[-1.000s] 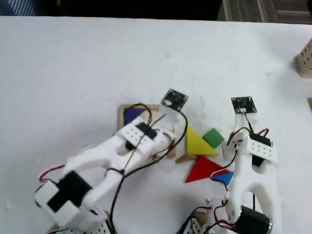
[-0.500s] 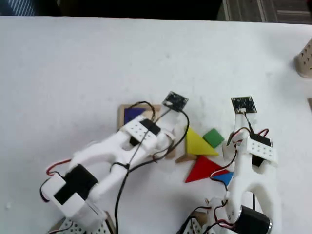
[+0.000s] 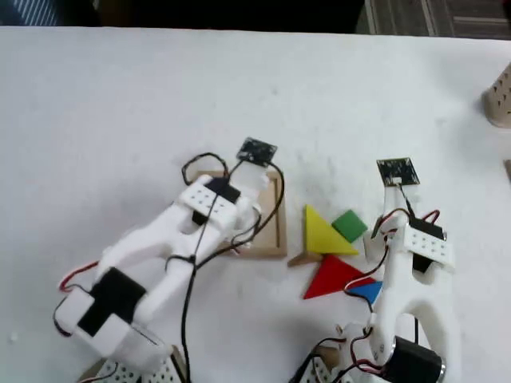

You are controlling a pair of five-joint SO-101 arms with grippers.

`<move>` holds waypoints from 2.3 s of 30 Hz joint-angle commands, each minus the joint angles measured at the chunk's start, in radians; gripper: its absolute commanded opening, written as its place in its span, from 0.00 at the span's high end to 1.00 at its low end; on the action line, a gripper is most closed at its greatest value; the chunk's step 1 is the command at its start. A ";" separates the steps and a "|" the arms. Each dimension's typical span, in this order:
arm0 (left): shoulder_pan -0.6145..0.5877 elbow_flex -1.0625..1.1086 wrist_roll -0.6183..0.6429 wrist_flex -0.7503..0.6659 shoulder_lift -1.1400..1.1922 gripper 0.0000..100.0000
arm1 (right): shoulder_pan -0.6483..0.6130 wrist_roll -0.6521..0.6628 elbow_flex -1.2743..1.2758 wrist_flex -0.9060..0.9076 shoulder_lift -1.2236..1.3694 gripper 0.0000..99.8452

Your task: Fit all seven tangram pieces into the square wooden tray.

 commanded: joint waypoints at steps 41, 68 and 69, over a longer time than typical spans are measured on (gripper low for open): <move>-0.228 -0.084 -0.184 0.080 -0.120 0.98 | -0.013 0.017 -0.006 -0.019 -0.012 0.98; -0.067 0.267 -0.180 -0.150 -0.295 0.98 | -0.025 0.015 -0.005 -0.015 -0.010 0.98; -0.079 0.265 -0.161 -0.155 -0.274 0.98 | -0.027 0.015 -0.005 -0.015 -0.010 0.98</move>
